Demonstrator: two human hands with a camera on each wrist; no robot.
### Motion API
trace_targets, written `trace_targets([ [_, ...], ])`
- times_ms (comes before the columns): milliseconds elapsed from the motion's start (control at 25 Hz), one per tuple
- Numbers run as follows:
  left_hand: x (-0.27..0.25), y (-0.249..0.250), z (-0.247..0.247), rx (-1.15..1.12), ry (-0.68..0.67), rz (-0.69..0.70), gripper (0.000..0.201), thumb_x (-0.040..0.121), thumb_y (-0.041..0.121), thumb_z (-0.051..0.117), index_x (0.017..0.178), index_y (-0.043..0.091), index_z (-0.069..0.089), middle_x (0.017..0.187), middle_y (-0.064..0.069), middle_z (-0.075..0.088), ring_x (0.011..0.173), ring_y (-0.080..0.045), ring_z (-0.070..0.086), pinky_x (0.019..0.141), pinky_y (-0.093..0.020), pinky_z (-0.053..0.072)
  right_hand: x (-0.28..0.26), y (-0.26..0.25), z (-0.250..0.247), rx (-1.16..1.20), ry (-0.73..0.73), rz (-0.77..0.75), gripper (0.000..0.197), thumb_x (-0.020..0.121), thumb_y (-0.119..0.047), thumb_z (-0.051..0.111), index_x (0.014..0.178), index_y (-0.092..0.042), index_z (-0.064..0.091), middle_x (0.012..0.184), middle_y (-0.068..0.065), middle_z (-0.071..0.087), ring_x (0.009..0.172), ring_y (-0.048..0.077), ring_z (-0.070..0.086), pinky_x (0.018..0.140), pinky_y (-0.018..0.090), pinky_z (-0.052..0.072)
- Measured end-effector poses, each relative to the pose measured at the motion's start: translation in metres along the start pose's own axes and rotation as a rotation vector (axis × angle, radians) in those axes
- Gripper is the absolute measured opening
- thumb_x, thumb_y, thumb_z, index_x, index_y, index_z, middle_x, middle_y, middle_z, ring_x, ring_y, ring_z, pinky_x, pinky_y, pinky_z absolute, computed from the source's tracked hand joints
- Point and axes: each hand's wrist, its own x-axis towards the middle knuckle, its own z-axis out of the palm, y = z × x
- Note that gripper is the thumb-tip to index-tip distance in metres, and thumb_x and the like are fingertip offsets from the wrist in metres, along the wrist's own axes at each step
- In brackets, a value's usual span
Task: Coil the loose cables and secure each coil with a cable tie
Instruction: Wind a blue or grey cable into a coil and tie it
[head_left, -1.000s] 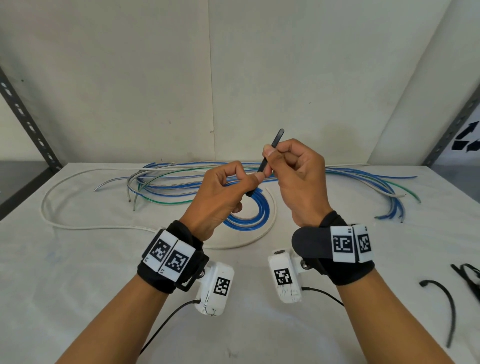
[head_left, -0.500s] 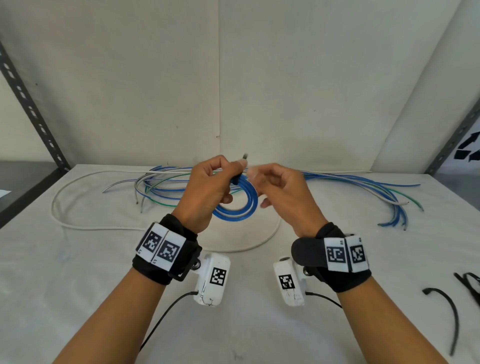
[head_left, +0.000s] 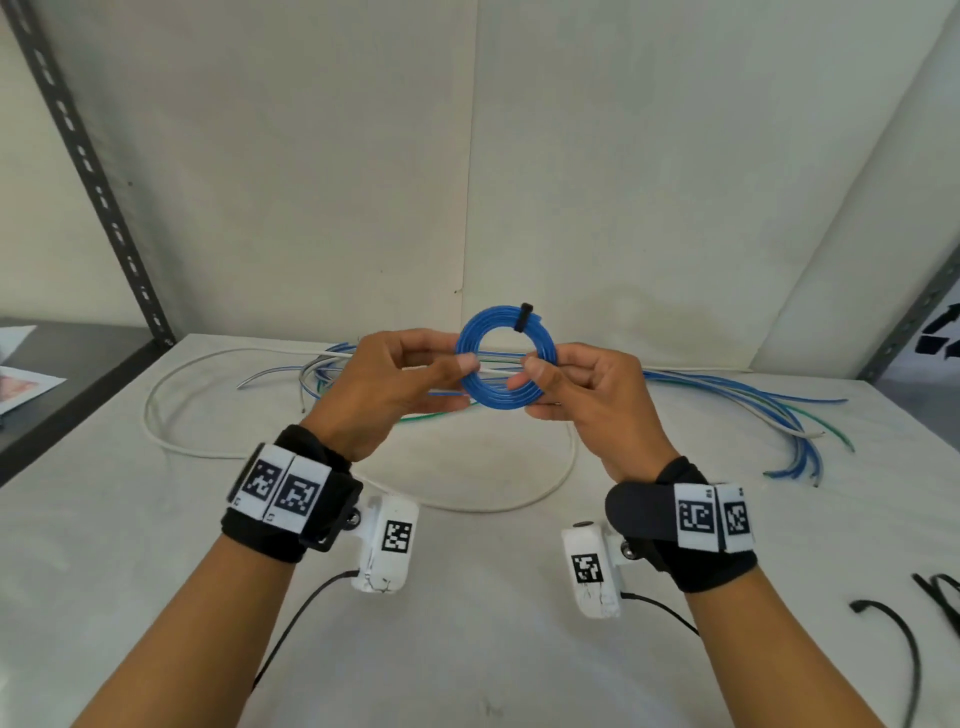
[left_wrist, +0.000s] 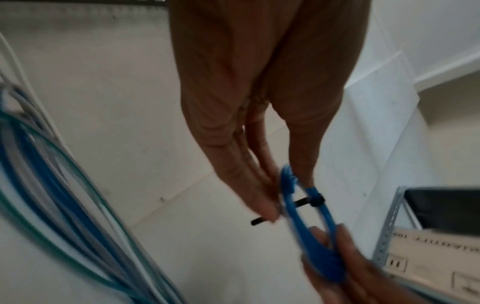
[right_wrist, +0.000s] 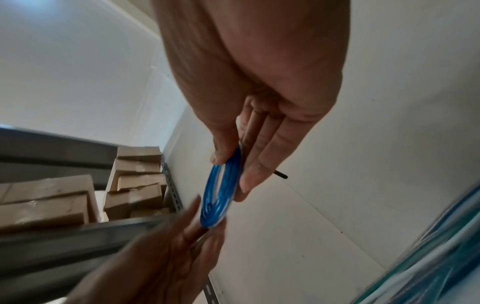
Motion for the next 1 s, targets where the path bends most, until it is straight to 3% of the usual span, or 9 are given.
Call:
trace_targets([
  [80, -0.009, 0.001, -0.013, 0.006, 0.013, -0.003, 0.029, 0.084, 0.013, 0.073, 0.109, 0.000, 0.072, 0.101, -0.017, 0.077, 0.095, -0.030, 0.074, 0.082, -0.036, 0.062, 0.001, -0.002, 0.007, 0.021, -0.028, 0.030, 0.020, 0.095, -0.018, 0.066, 0.107, -0.002, 0.070, 0.091, 0.011, 0.078, 0.085, 0.020, 0.075, 0.070, 0.030, 0.060],
  [320, -0.036, 0.001, -0.038, -0.104, 0.091, 0.033, 0.030, 0.081, 0.016, 0.072, 0.106, 0.001, 0.071, 0.098, -0.016, 0.077, 0.089, -0.025, 0.076, 0.076, -0.030, 0.062, 0.004, -0.011, 0.044, 0.038, -0.155, 0.090, 0.022, 0.096, -0.017, 0.066, 0.110, 0.000, 0.070, 0.095, 0.014, 0.078, 0.086, 0.021, 0.075, 0.075, 0.032, 0.062],
  [480, -0.052, -0.003, -0.066, -0.079, 0.146, -0.048, 0.020, 0.092, 0.009, 0.067, 0.110, 0.001, 0.072, 0.100, -0.015, 0.077, 0.093, -0.025, 0.074, 0.077, -0.029, 0.062, 0.005, -0.018, 0.069, -0.002, -0.256, 0.164, 0.024, 0.095, -0.017, 0.069, 0.108, 0.002, 0.071, 0.096, 0.015, 0.077, 0.081, 0.019, 0.074, 0.073, 0.032, 0.062],
  [600, -0.068, -0.007, -0.088, -0.001, 0.260, -0.108, 0.040, 0.087, 0.019, 0.074, 0.122, 0.001, 0.065, 0.112, -0.017, 0.073, 0.102, -0.029, 0.072, 0.078, -0.032, 0.062, 0.008, -0.020, 0.106, -0.380, -0.202, -0.011, 0.014, 0.091, -0.022, 0.074, 0.092, -0.008, 0.072, 0.082, 0.010, 0.075, 0.072, 0.021, 0.072, 0.068, 0.036, 0.059],
  [680, -0.082, -0.006, -0.098, 0.009, 0.219, -0.150, 0.048, 0.083, 0.031, 0.075, 0.121, 0.003, 0.066, 0.115, -0.015, 0.073, 0.105, -0.026, 0.072, 0.083, -0.036, 0.062, 0.005, -0.020, 0.139, -0.832, -0.242, -0.245, 0.015, 0.088, -0.034, 0.073, 0.083, -0.020, 0.068, 0.075, 0.001, 0.071, 0.072, 0.023, 0.065, 0.068, 0.036, 0.053],
  [720, -0.090, -0.005, -0.103, -0.011, 0.160, -0.171, 0.044, 0.085, 0.033, 0.072, 0.118, 0.004, 0.068, 0.114, -0.014, 0.074, 0.105, -0.025, 0.072, 0.086, -0.037, 0.061, 0.000, -0.023, 0.156, -0.916, -0.317, -0.300, 0.013, 0.087, -0.036, 0.073, 0.085, -0.024, 0.068, 0.077, -0.004, 0.069, 0.074, 0.021, 0.063, 0.069, 0.035, 0.051],
  [840, -0.108, -0.004, -0.128, -0.047, 0.177, -0.150, 0.034, 0.088, 0.019, 0.070, 0.117, 0.002, 0.068, 0.111, -0.019, 0.074, 0.101, -0.028, 0.073, 0.087, -0.039, 0.061, -0.011, -0.023, 0.192, -0.657, -0.505, -0.242, 0.013, 0.082, -0.030, 0.080, 0.091, -0.023, 0.073, 0.086, -0.008, 0.071, 0.080, 0.015, 0.067, 0.077, 0.034, 0.054],
  [920, -0.114, -0.005, -0.155, -0.036, 0.314, -0.146, 0.036, 0.089, 0.006, 0.069, 0.124, -0.003, 0.062, 0.111, -0.027, 0.071, 0.095, -0.031, 0.074, 0.083, -0.040, 0.062, -0.009, -0.016, 0.206, -0.565, -0.408, -0.232, 0.009, 0.086, -0.023, 0.075, 0.092, -0.016, 0.075, 0.086, -0.006, 0.072, 0.081, 0.014, 0.068, 0.081, 0.035, 0.056],
  [1000, -0.121, -0.005, -0.180, -0.010, 0.315, -0.203, 0.036, 0.091, 0.000, 0.065, 0.127, -0.005, 0.059, 0.109, -0.027, 0.072, 0.089, -0.029, 0.075, 0.078, -0.038, 0.063, 0.001, -0.005, 0.218, -0.498, -0.282, -0.161, 0.014, 0.091, -0.021, 0.069, 0.101, -0.011, 0.072, 0.090, -0.003, 0.071, 0.084, 0.018, 0.067, 0.084, 0.041, 0.056],
])
